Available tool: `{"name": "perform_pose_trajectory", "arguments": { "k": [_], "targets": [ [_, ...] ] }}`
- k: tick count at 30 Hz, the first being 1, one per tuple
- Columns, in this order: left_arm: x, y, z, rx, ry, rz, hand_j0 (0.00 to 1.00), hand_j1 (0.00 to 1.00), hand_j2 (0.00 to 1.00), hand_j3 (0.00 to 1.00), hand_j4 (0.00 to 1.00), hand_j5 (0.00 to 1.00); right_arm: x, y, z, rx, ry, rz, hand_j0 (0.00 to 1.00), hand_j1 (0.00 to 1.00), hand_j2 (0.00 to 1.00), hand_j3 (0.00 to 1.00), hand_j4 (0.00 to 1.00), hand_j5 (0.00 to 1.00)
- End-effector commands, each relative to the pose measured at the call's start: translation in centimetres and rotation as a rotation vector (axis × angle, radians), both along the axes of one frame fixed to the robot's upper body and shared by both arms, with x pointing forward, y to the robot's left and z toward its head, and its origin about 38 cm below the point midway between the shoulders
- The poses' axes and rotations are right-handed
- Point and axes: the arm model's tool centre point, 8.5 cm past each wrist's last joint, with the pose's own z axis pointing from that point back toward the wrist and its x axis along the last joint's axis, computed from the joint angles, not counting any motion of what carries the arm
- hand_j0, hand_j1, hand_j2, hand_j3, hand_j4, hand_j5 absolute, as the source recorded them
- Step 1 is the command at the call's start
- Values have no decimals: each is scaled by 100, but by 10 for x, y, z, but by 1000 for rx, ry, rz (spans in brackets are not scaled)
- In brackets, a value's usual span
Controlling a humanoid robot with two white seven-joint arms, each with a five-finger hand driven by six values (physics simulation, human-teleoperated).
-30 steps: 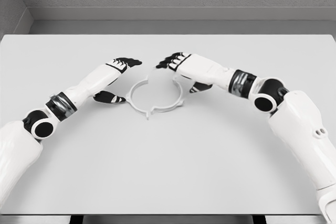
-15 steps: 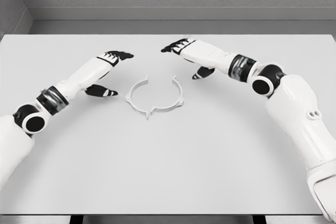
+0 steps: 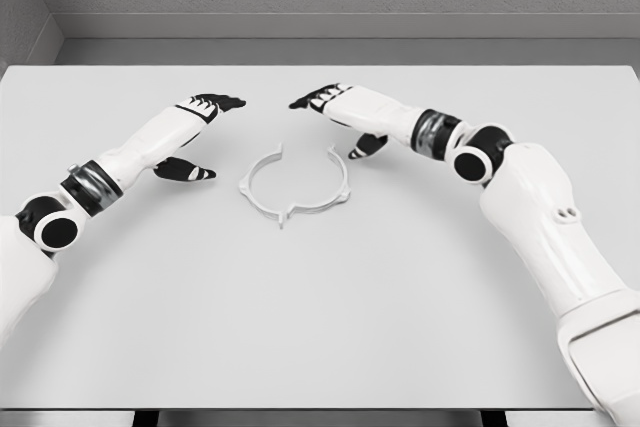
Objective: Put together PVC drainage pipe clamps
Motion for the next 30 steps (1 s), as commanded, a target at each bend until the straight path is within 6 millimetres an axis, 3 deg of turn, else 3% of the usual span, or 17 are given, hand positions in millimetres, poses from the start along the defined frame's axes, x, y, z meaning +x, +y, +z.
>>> {"name": "perform_pose_trajectory", "arguments": {
  "k": [1, 22, 25, 28, 30],
  "targets": [
    [0, 1, 0, -6, 1, 3, 100, 100, 100, 100, 100, 100, 0, 2, -7, 0, 21, -4, 100, 100, 100, 100, 100, 100],
    [1, 1, 0, -5, 2, 5, 100, 100, 100, 100, 100, 100, 1, 25, 1, 14, 13, 23, 100, 100, 100, 100, 100, 100],
    [1, 2, 0, -4, 3, 6, 100, 100, 100, 100, 100, 100, 8, 9, 11, 9, -7, -2, 100, 100, 100, 100, 100, 100],
    [1, 2, 0, -4, 3, 6, 100, 100, 100, 100, 100, 100, 20, -46, 46, 15, -83, -71, 100, 100, 100, 100, 100, 100],
    [2, 1, 1, -3, 1, 3, 100, 100, 100, 100, 100, 100, 1, -90, 73, 22, -134, -69, 100, 100, 100, 100, 100, 100]
  ]
}}
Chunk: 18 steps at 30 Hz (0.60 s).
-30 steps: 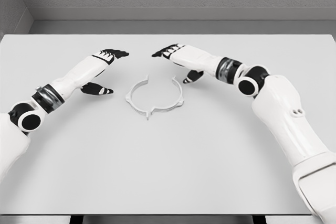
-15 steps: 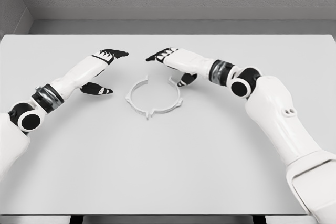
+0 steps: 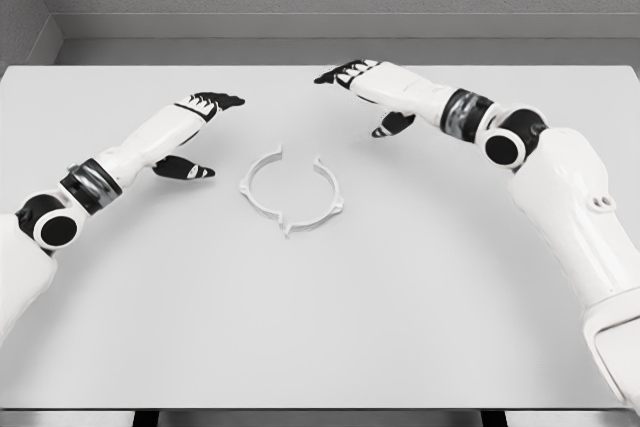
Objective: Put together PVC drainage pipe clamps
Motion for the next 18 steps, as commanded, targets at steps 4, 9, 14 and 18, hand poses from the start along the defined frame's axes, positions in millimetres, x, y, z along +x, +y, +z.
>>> {"name": "perform_pose_trajectory", "arguments": {
  "k": [4, 9, 14, 18],
  "targets": [
    [3, 1, -4, -1, 16, 11, 100, 100, 100, 100, 100, 100, -66, -121, 98, 44, -118, 21, 100, 100, 100, 100, 100, 100],
    [5, -10, -14, -3, 40, -2, 100, 100, 100, 100, 100, 100, -134, -180, 88, 103, -103, -42, 100, 100, 100, 100, 100, 100],
    [6, -14, -12, -10, 34, -7, 100, 100, 100, 100, 100, 100, -141, -202, 67, 154, -75, -131, 100, 100, 100, 100, 100, 100],
    [6, -15, -12, -12, 34, -8, 100, 100, 100, 100, 100, 100, -140, -203, 48, 276, -74, -193, 100, 100, 100, 100, 100, 100]
  ]
}}
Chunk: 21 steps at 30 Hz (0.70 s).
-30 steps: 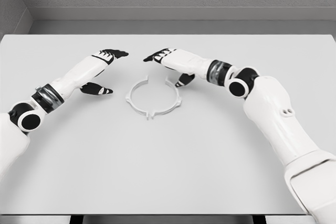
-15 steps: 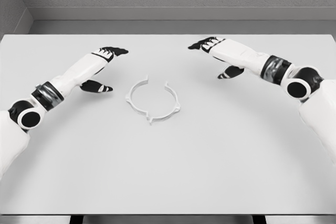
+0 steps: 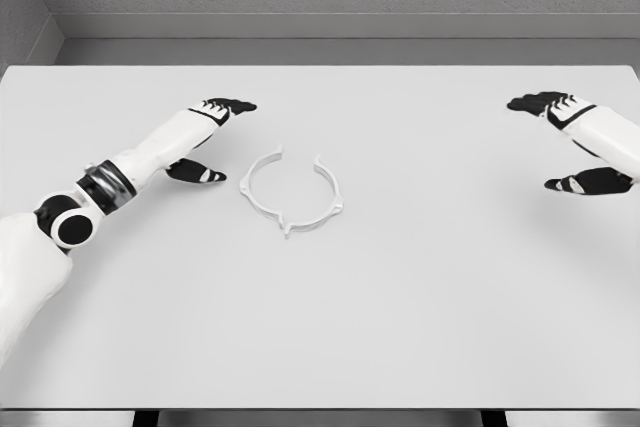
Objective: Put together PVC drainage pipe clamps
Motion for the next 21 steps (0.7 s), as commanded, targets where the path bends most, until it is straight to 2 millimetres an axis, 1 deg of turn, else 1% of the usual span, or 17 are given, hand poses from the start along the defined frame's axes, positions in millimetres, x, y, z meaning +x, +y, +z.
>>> {"name": "perform_pose_trajectory", "arguments": {
  "k": [1, 3, 4, 7, 11, 16, 19, 21],
  "targets": [
    [0, -1, 1, -6, 0, -1, 100, 100, 100, 100, 100, 100, 2, 0, 1, 62, -24, -25, 100, 100, 100, 100, 100, 100],
    [0, -2, 0, -8, 0, -2, 100, 100, 100, 100, 100, 100, 2, 1, 0, 64, -25, -23, 100, 100, 100, 100, 100, 100],
    [0, -7, -1, -17, 2, -7, 100, 100, 100, 100, 100, 100, 2, 1, 0, 67, -25, -23, 100, 100, 100, 100, 100, 100],
    [0, -10, -1, -17, 3, -13, 100, 100, 100, 100, 100, 100, 3, 2, -1, 71, -24, -25, 100, 100, 100, 100, 100, 100],
    [0, -11, 0, -18, 0, -15, 100, 100, 100, 100, 100, 100, 3, 7, -3, 81, -24, -14, 100, 100, 100, 100, 100, 100],
    [1, -16, -1, -27, 0, -20, 100, 100, 100, 100, 100, 100, 4, 7, -3, 79, -24, -15, 100, 100, 100, 100, 100, 100],
    [0, -18, -1, -28, 1, -22, 100, 100, 100, 100, 100, 100, 5, 14, -4, 91, -27, -2, 100, 100, 100, 100, 100, 100],
    [0, -18, -2, -29, 2, -22, 100, 100, 100, 100, 100, 100, 5, 14, -4, 91, -27, -2, 100, 100, 100, 100, 100, 100]
  ]
}}
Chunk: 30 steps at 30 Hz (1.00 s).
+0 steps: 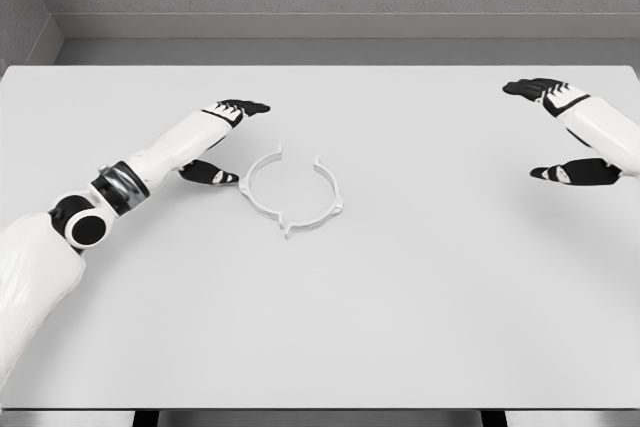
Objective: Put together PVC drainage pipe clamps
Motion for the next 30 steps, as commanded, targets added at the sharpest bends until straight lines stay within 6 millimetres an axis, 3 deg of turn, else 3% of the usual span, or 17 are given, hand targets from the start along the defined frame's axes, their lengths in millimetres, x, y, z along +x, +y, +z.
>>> {"name": "perform_pose_trajectory", "arguments": {
  "k": [1, 30],
  "targets": [
    [0, -1, 0, -7, 0, 1, 100, 100, 100, 100, 100, 100, 0, 1, -1, 8, 5, 3, 100, 100, 100, 100, 100, 100],
    [-4, -21, -4, -41, 7, -25, 100, 100, 100, 100, 100, 100, 1, -2, -3, 2, 12, -6, 100, 100, 100, 100, 100, 100]
  ]
}}
